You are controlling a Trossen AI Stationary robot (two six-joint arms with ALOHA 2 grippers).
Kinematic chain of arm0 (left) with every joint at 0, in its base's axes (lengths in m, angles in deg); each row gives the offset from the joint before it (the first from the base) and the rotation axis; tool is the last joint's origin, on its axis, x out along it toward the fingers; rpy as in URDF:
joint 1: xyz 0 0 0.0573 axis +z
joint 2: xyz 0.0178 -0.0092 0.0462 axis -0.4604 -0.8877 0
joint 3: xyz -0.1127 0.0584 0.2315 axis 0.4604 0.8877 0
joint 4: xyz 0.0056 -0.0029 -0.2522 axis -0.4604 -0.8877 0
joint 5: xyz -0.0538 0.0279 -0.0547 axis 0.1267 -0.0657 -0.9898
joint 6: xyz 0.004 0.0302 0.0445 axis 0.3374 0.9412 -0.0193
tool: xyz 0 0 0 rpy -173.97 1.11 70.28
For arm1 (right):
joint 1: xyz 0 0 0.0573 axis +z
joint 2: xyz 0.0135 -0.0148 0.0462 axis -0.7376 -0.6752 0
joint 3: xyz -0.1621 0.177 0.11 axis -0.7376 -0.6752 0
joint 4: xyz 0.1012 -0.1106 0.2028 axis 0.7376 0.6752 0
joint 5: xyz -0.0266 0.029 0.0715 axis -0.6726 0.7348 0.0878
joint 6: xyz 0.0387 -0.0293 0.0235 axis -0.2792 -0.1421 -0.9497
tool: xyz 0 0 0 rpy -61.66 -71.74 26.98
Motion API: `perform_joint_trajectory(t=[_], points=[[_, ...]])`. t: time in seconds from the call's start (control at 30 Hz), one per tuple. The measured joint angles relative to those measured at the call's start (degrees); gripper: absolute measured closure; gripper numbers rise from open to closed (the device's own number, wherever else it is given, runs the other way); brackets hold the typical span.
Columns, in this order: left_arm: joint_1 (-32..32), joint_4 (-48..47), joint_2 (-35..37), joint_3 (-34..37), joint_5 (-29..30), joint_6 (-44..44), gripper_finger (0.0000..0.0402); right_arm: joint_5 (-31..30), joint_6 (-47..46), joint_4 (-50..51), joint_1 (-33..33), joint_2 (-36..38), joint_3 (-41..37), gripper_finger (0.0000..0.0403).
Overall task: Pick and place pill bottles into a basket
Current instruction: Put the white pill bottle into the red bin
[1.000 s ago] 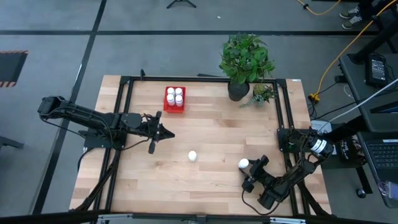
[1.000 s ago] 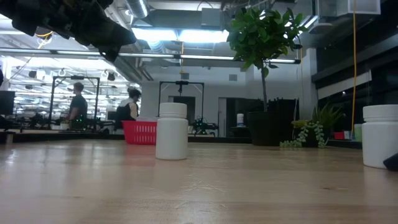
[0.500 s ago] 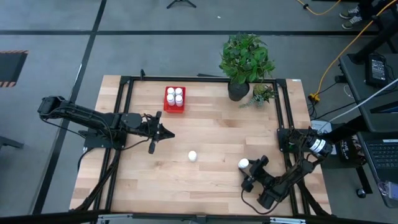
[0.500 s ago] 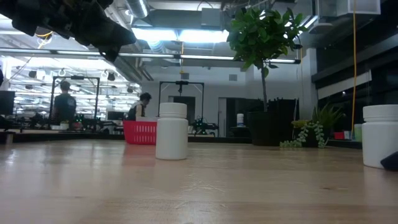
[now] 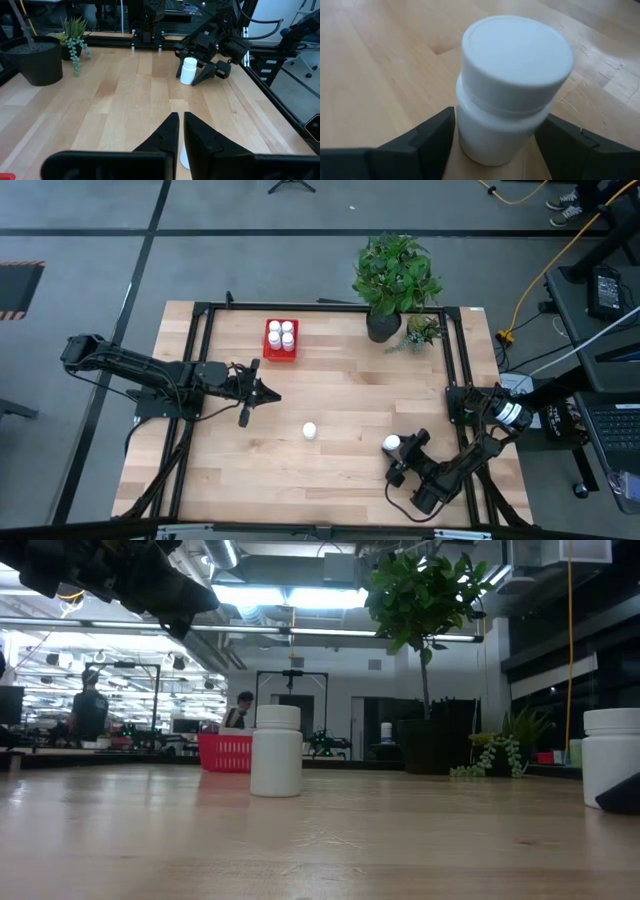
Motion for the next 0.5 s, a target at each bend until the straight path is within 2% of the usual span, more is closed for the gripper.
perform_joint_trajectory(t=[0.23,0.5], points=[[0.0,0.01,0.0,0.0,-0.01,0.0,0.038,-0.05,0.01,-0.18,-0.28,0.0,0.0,0.0144],[0.0,0.02,0.0,0.0,-0.02,0.0,0.0378,0.35,2.79,-0.29,-0.27,0.03,0.09,0.0209]])
